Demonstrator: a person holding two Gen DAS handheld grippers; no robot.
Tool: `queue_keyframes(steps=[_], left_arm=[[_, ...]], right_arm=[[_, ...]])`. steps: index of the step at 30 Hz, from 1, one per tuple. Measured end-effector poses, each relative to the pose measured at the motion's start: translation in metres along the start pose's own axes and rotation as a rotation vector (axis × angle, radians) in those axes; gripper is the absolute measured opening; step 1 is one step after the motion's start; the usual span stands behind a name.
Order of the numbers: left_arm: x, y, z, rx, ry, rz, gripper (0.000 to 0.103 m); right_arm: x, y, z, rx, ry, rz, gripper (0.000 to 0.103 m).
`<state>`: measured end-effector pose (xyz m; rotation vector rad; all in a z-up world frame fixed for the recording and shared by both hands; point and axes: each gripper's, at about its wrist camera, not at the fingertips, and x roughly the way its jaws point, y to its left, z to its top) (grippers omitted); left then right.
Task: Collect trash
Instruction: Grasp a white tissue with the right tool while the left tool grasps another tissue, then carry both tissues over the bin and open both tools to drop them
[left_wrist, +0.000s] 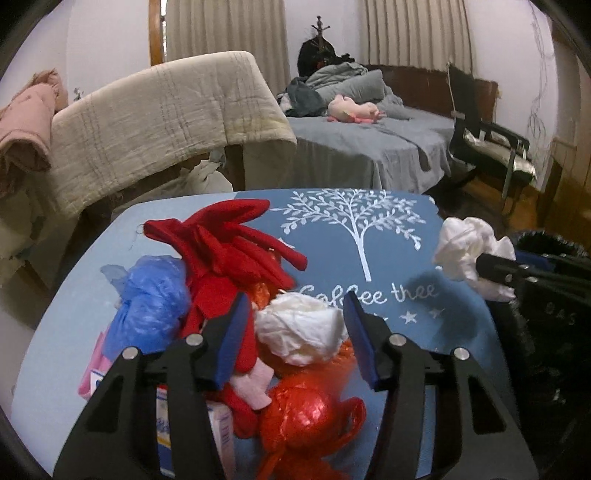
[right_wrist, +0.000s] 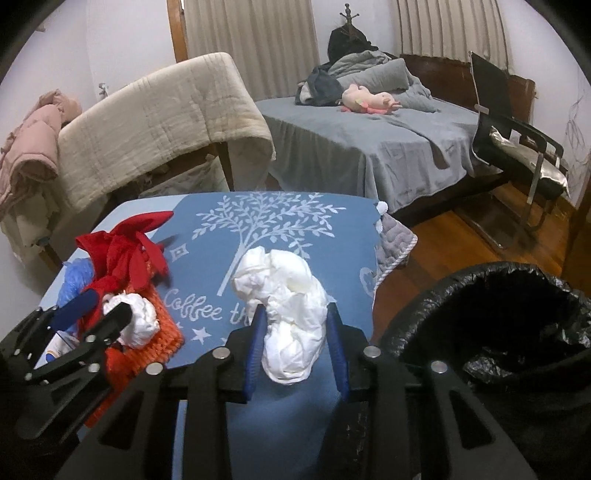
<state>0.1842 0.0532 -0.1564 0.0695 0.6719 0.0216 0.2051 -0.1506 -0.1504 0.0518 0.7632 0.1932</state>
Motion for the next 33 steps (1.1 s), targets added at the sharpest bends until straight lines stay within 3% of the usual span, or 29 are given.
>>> queue_keyframes(steps=[8,11,16,23,33], left_arm=[[0.021,-0.008,-0.009,0.048,0.066,0.014,0.058],[0.021,-0.004,-0.008,0.031,0.065,0.019,0.043],[0.011,0.004,-0.004,-0.013,0.025,0.001,0.032],[-0.028,0.002,0.012,-0.051,-0.08,-0.028,0.03],[-0.068,-0.034,0.023,-0.018,-0.113,-0.106,0.03]], right_arm=[[0.001,-0.006,-0.007,0.025,0.013,0.003,0.032],[0.0,-0.01,-0.009,0.035,0.014,0.001,0.032],[-0.008,-0.011,-0.01,0.04,0.001,0.001,0.032],[-0.033,-0.016,-0.01,0.047,-0.047,0.002,0.032],[-0.086,-0.049,-0.015,0.099,-0.113,-0.046,0.032]])
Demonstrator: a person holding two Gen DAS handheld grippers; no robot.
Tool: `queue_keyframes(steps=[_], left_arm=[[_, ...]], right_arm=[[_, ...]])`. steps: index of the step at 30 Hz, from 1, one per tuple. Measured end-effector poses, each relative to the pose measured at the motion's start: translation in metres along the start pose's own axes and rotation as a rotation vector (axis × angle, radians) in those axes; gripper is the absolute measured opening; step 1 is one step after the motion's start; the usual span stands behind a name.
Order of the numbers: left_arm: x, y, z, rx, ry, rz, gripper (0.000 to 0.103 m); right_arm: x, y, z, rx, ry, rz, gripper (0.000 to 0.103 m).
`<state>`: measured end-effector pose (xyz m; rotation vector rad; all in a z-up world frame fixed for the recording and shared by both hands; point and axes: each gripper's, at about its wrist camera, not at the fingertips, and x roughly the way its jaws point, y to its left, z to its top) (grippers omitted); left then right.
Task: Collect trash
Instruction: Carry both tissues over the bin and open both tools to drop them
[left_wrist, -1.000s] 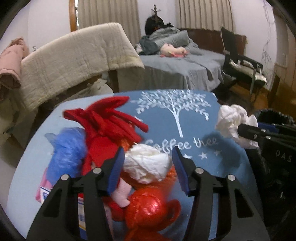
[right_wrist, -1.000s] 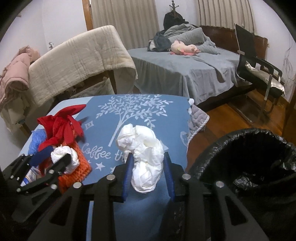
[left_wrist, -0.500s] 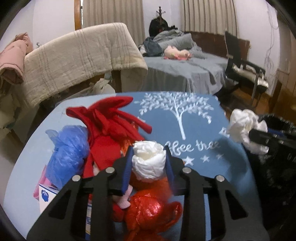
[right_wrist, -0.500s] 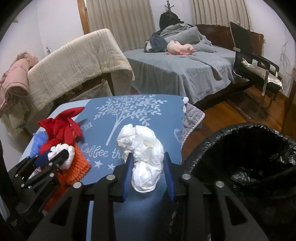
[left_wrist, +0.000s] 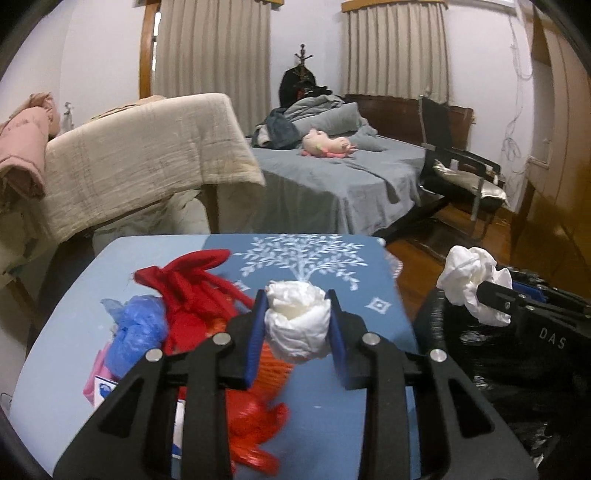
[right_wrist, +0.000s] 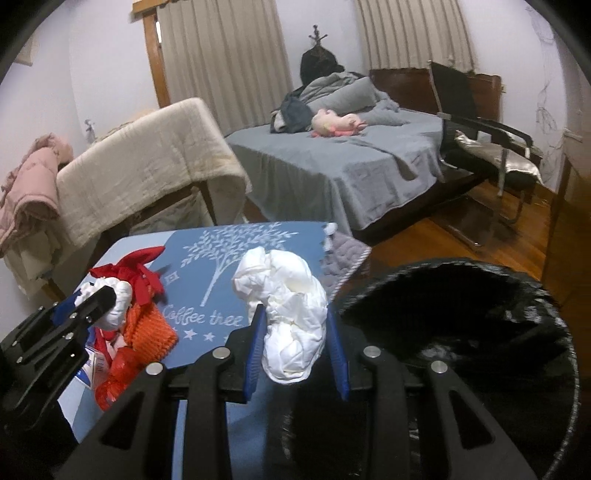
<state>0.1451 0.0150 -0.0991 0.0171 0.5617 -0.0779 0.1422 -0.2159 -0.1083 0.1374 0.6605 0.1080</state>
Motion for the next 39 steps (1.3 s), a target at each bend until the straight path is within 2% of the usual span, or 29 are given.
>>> queue_keyframes(steps=[12,24,26,30,31,35,39], left_arm=[[-0.013,-0.074,0.001,0.064,-0.002,-0.153,0.03],[0.002,-0.162,-0.009,0.142,0.043,-0.335,0.031],[0.005,-0.173,-0.009,0.151,0.046,-0.356,0.031],[0.009,-0.185,-0.008,0.157,0.059,-0.398,0.041],[0.011,-0.184,-0.008,0.151,0.064,-0.404,0.047],[0.009,-0.178,-0.008,0.138,0.063,-0.393,0.057],[0.004,-0.161,-0.002,0.13,0.04,-0.344,0.069]], right_arm=[[-0.044,-0.067,-0.017,0.073,-0.014,-0.124,0.033],[-0.075,-0.134,-0.042,0.16,0.005,-0.264,0.035],[-0.079,-0.143,-0.045,0.177,0.007,-0.28,0.037],[-0.084,-0.158,-0.051,0.202,0.009,-0.312,0.04],[-0.085,-0.161,-0.052,0.206,0.01,-0.319,0.044],[-0.09,-0.168,-0.055,0.218,0.0,-0.345,0.059],[-0.096,-0.163,-0.054,0.213,-0.029,-0.363,0.09]])
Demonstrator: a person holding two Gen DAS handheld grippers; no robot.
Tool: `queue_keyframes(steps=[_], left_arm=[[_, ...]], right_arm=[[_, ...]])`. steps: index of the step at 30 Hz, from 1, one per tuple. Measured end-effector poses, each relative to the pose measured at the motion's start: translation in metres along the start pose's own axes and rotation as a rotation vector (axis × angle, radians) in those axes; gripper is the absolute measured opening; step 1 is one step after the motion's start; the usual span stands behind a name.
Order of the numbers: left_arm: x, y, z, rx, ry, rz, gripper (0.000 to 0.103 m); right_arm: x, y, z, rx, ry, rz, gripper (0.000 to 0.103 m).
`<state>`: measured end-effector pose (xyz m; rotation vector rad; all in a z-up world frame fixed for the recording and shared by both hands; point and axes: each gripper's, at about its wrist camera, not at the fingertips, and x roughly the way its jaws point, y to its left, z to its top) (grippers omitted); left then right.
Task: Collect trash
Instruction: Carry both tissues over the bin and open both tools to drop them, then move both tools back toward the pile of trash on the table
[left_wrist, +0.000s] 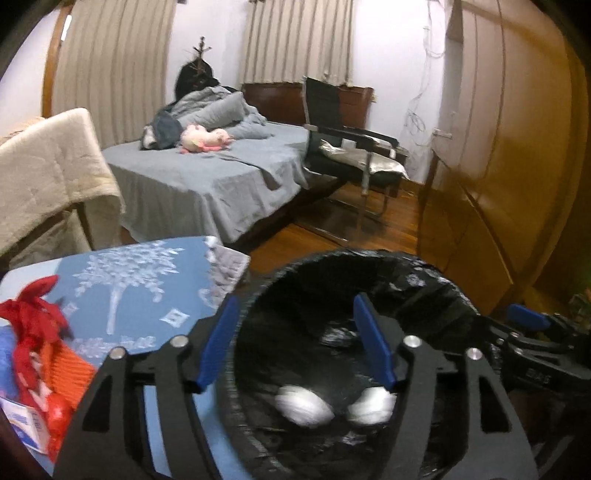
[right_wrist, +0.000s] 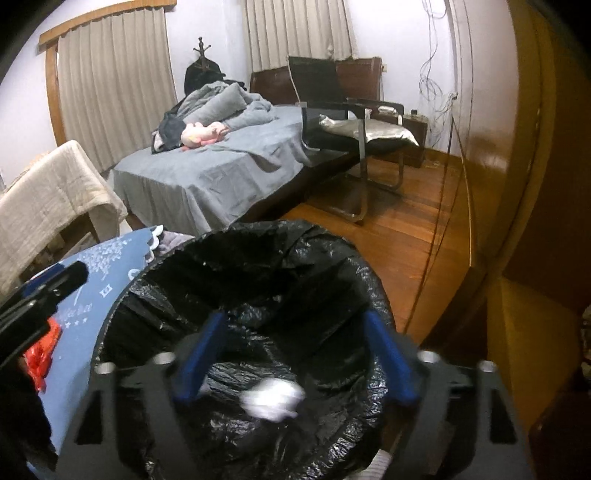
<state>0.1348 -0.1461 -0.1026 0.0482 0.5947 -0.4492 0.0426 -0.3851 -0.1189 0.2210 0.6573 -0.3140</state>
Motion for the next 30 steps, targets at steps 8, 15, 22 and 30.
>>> queue_keyframes(steps=[8,15,22,30], left_arm=[[-0.038,0.049,-0.002,-0.011,-0.054,0.156,0.086],[-0.076,0.096,-0.022,-0.052,-0.058,0.289,0.086],[-0.107,0.149,-0.052,-0.068,-0.038,0.424,0.087],[-0.126,0.197,-0.08,-0.147,-0.005,0.528,0.086]], right_arm=[[-0.011,0.039,0.008,-0.052,-0.05,0.04,0.097],[-0.01,0.099,0.002,-0.119,-0.052,0.118,0.097],[-0.012,0.161,-0.015,-0.212,-0.049,0.223,0.097],[-0.011,0.216,-0.038,-0.28,-0.023,0.308,0.097]])
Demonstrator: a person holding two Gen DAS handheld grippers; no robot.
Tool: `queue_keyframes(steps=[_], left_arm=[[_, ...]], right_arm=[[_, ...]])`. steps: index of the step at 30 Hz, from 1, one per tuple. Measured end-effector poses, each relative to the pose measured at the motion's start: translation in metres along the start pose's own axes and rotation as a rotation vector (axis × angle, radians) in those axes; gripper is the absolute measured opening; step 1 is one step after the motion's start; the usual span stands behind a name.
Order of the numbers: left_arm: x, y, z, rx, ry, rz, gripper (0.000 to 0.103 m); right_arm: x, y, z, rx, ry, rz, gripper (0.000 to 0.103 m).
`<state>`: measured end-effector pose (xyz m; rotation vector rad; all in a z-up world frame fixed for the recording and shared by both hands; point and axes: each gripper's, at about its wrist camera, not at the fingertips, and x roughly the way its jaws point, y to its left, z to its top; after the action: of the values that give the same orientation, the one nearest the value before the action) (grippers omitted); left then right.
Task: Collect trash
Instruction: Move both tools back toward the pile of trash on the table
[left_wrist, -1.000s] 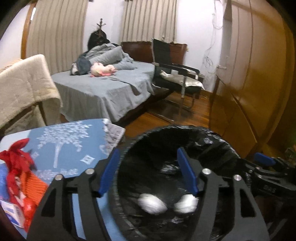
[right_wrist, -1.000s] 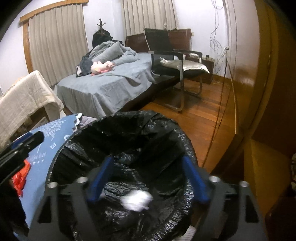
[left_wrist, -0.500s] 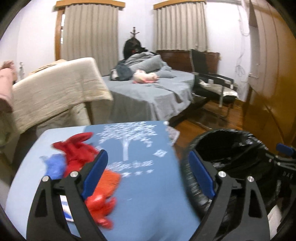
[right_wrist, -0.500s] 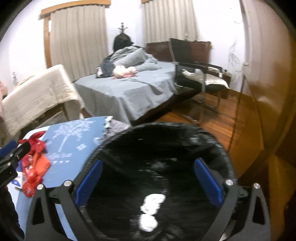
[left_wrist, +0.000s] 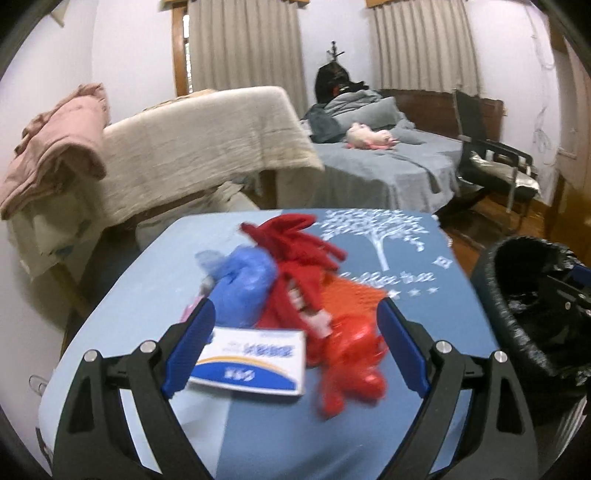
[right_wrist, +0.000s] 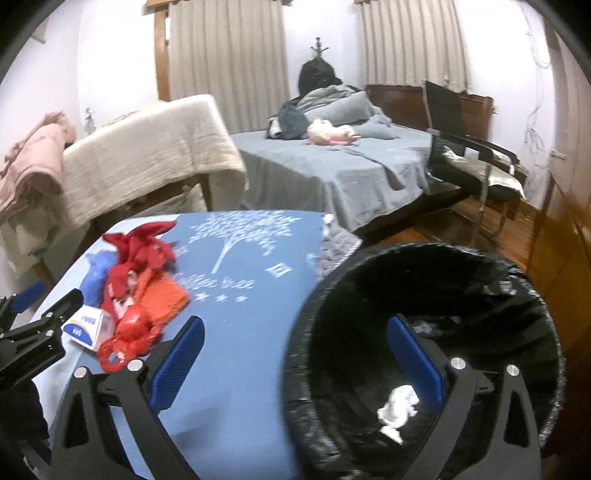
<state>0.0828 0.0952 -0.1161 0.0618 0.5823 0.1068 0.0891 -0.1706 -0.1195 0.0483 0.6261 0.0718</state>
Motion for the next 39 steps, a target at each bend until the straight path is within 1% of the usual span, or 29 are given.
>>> queue_keyframes(steps=[3,11,21,31,39], left_arm=[[0.006,0.007,-0.008,-0.006,0.022,0.016,0.086],[0.024,0.014,-0.028,-0.04,0.093,0.031,0.086],[0.04,0.022,-0.04,-0.082,0.162,0.054,0.086],[0.044,0.037,-0.045,-0.134,0.209,0.064,0.086],[0.036,0.05,-0.049,-0.142,0.232,0.096,0.086]], right_arm=[[0.005,0.012,-0.002,-0.021,0.01,0.013,0.097],[0.014,0.026,-0.006,-0.047,0.013,0.023,0.097],[0.027,0.043,-0.01,-0.079,0.033,0.043,0.097],[0.033,0.055,-0.013,-0.101,0.042,0.05,0.097],[0.037,0.062,-0.012,-0.109,0.044,0.061,0.097]])
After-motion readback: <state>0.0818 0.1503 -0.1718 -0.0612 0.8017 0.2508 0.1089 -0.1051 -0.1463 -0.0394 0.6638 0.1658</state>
